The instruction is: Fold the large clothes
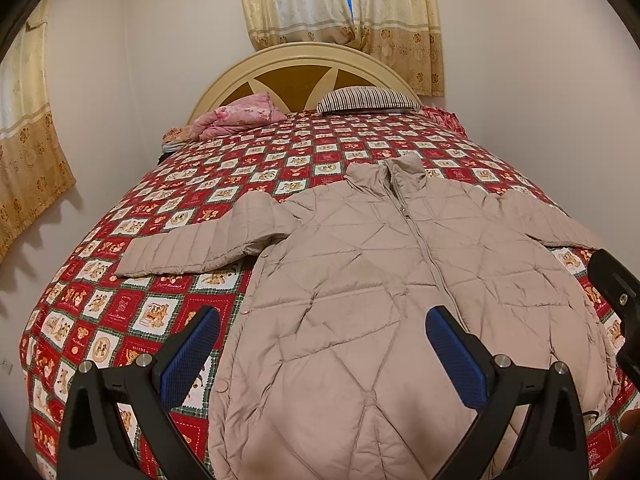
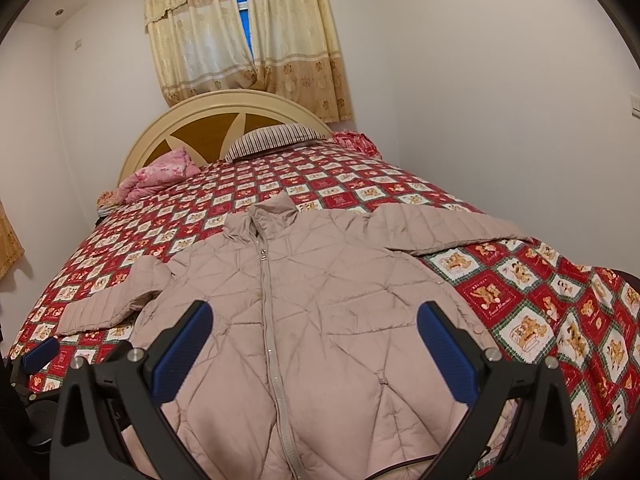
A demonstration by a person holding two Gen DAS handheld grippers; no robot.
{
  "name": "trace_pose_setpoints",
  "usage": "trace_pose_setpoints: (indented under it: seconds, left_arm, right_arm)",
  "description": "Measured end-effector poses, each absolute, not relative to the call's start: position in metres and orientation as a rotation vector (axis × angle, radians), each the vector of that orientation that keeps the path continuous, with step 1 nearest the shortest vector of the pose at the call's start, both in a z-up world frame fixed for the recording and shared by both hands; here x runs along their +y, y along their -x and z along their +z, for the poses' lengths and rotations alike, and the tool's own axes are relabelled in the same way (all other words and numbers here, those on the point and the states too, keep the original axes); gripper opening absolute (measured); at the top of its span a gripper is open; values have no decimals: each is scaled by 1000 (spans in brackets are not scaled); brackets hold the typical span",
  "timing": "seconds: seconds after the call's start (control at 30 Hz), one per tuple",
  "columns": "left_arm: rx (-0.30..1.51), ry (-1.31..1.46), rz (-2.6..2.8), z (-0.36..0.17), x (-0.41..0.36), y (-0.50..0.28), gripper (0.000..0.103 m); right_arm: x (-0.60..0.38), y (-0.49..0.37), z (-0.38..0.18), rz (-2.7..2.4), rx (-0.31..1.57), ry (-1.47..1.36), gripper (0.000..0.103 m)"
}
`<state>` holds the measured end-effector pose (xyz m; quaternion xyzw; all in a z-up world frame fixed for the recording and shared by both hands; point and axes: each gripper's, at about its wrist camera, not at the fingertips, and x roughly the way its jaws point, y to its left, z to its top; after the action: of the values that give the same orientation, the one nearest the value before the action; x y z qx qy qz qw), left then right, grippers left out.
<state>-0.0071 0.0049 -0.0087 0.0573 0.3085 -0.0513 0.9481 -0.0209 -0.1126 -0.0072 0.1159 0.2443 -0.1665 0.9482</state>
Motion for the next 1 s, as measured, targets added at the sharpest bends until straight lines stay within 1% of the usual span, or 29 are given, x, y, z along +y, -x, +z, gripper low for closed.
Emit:
trace_pose_setpoints:
  seconds: [1.0]
  left_arm:
    - [647, -105, -106, -13, 7, 5, 102]
  right_arm:
    - [-105, 23, -14, -338, 506, -241, 103]
